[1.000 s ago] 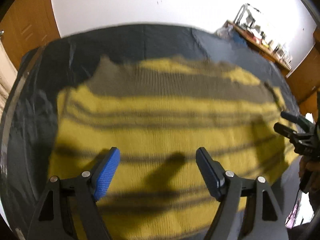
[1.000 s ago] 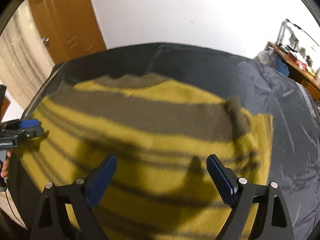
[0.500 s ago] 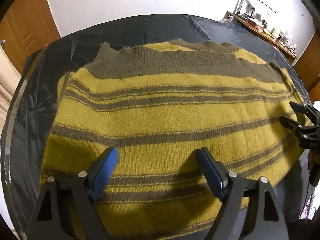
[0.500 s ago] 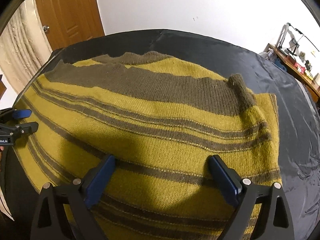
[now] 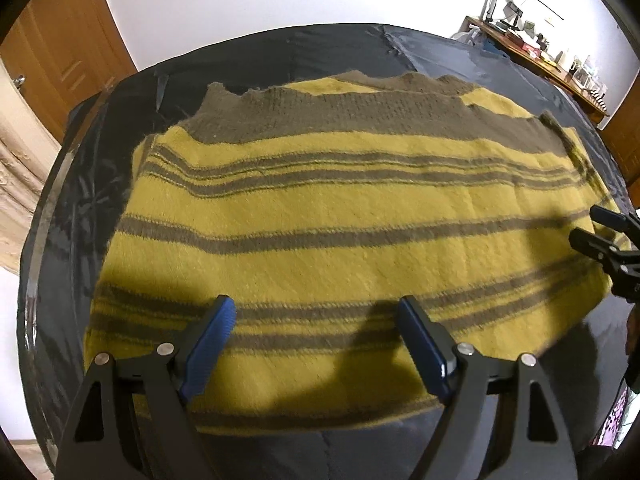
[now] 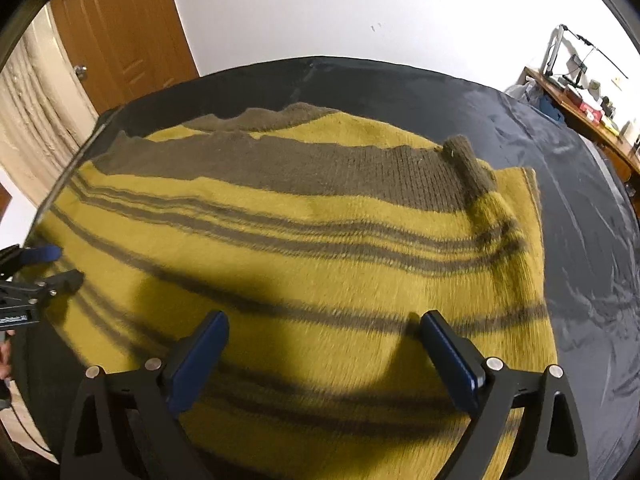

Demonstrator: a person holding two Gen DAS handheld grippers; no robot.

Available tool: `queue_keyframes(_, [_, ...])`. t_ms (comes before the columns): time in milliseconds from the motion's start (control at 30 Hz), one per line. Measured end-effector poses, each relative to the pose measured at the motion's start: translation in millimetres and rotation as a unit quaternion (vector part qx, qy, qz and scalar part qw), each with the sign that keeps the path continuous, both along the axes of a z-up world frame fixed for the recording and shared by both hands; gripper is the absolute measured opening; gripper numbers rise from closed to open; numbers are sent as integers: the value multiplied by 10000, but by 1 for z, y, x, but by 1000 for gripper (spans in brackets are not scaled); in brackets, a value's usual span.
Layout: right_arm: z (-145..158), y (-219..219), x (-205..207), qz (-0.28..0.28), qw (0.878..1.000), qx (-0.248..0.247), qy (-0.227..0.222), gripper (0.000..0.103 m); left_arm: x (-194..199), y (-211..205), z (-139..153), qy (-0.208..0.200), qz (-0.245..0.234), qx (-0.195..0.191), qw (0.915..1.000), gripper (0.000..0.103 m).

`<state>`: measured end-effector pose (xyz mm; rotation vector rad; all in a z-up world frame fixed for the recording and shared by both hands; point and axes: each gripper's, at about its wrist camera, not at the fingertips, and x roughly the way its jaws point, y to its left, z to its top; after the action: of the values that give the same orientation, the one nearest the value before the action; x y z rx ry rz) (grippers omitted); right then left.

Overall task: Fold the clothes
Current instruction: 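Smooth the flipped sweater flat with both open grippers, then press the striped sweater flat with both open grippers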

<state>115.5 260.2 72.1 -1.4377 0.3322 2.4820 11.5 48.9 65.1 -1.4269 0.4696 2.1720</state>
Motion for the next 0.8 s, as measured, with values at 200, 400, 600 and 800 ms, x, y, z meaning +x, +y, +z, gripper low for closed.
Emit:
queue_keyframes(200, [-8, -13, 14, 210, 9996, 118, -152, 98, 8, 3, 0, 10, -31, -99, 9999, 85])
queue_keyframes(400, [-18, -22, 17, 521, 9973, 478, -221, 102, 8, 0, -2, 60, -19, -164, 9998, 85])
queue_keyframes(600, [-20, -23, 21, 582, 9966, 587, -28, 102, 11, 1, -1, 88, 88, -239, 9996, 86])
queue_keyframes(800, [-22, -21, 24, 647, 9958, 633, 97, 102, 15, 3, 4, 163, 188, -368, 9990, 86])
